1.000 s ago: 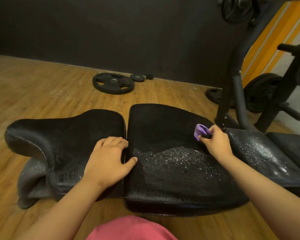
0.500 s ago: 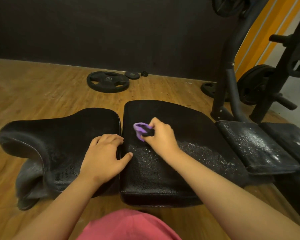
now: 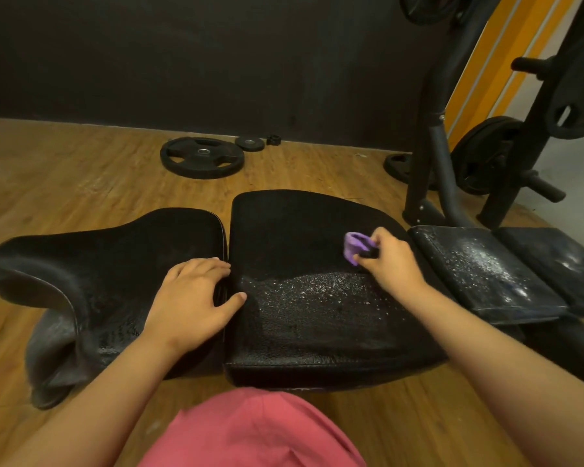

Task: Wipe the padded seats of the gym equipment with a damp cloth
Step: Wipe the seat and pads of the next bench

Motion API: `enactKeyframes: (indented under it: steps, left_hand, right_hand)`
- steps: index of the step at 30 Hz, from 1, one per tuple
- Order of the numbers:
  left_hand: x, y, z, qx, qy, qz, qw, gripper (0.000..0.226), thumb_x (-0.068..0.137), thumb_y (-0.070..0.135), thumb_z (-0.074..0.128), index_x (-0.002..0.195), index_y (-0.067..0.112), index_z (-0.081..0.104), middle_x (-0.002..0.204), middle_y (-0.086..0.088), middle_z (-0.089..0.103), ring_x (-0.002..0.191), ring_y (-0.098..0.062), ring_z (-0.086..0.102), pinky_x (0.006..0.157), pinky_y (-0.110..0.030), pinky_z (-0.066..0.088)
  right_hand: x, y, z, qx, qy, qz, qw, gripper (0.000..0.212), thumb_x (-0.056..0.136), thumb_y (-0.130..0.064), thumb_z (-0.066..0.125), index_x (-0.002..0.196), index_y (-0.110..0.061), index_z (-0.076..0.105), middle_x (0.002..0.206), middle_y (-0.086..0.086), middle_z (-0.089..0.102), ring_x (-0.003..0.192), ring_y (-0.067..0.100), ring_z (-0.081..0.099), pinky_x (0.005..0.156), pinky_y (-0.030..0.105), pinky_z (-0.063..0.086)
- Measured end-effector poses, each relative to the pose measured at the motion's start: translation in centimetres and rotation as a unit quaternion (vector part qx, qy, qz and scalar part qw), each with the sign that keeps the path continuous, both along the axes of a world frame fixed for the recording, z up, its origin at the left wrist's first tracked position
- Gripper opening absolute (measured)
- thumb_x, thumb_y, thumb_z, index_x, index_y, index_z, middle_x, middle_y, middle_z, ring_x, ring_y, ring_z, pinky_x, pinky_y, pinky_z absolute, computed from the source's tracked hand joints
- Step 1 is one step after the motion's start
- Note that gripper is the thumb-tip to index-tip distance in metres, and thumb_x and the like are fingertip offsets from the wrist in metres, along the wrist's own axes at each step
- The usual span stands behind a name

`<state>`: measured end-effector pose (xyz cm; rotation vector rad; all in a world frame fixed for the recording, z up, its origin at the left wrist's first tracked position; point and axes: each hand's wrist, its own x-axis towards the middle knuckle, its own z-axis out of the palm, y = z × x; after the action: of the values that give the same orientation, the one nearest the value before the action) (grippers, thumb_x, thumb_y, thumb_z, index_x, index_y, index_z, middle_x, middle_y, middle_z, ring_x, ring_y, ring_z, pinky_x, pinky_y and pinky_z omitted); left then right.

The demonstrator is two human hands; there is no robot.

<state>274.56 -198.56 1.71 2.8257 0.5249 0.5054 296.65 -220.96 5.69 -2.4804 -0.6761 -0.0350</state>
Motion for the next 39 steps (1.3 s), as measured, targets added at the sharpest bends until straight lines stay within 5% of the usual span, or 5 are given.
enactKeyframes:
  steps: [13, 19, 28, 39]
  left_hand:
    - [0.4, -0.2, -0.1, 0.005, -0.013, 0.02, 1.0, 0.08, 0.07, 0.072, 0.026, 0.117, 0.021, 0.066, 0.126, 0.01, 0.06, 0.127, -0.009, 0.045, 0.107, -0.032, 0.027]
    - [0.6, -0.2, -0.1, 0.005, -0.009, 0.02, 1.0, 0.079, 0.07, 0.072, 0.026, 0.116, 0.021, 0.065, 0.127, 0.011, 0.06, 0.125, -0.009, 0.045, 0.106, -0.032, 0.026]
    - [0.6, -0.3, 0.1, 0.001, -0.017, 0.02, 1.0, 0.08, 0.07, 0.072, 0.027, 0.115, 0.019, 0.066, 0.125, 0.01, 0.06, 0.124, -0.009, 0.047, 0.105, -0.032, 0.027]
    - [0.2, -0.7, 0.2, 0.013, 0.008, 0.008, 1.0, 0.085, 0.073, 0.069, 0.018, 0.127, 0.018, 0.06, 0.134, 0.007, 0.055, 0.131, -0.011, 0.041, 0.11, -0.028, 0.02]
  right_hand:
    - [3.6, -5.9, -1.2, -0.018, -0.017, -0.142, 0.99, 0.025, 0.081, -0.016, 0.072, 0.088, -0.007, 0.05, 0.077, 0.007, 0.055, 0.073, 0.025, 0.051, 0.058, 0.033, 0.031]
    - [2.3, -1.6, -0.6, 0.006, -0.002, -0.1, 0.995, 0.026, 0.08, -0.019, 0.072, 0.083, -0.013, 0.047, 0.079, 0.004, 0.057, 0.075, 0.022, 0.055, 0.054, 0.03, 0.033]
    - [0.4, 6.4, 0.0, 0.007, -0.003, -0.028, 1.0, 0.025, 0.082, -0.018, 0.07, 0.096, -0.009, 0.051, 0.095, 0.012, 0.063, 0.087, 0.028, 0.061, 0.07, 0.038, 0.048]
    - [-3.4, 12.1, 1.0, -0.016, -0.029, 0.07, 0.997, 0.028, 0.084, -0.022, 0.071, 0.095, -0.014, 0.046, 0.098, 0.007, 0.061, 0.089, 0.024, 0.06, 0.065, 0.03, 0.037]
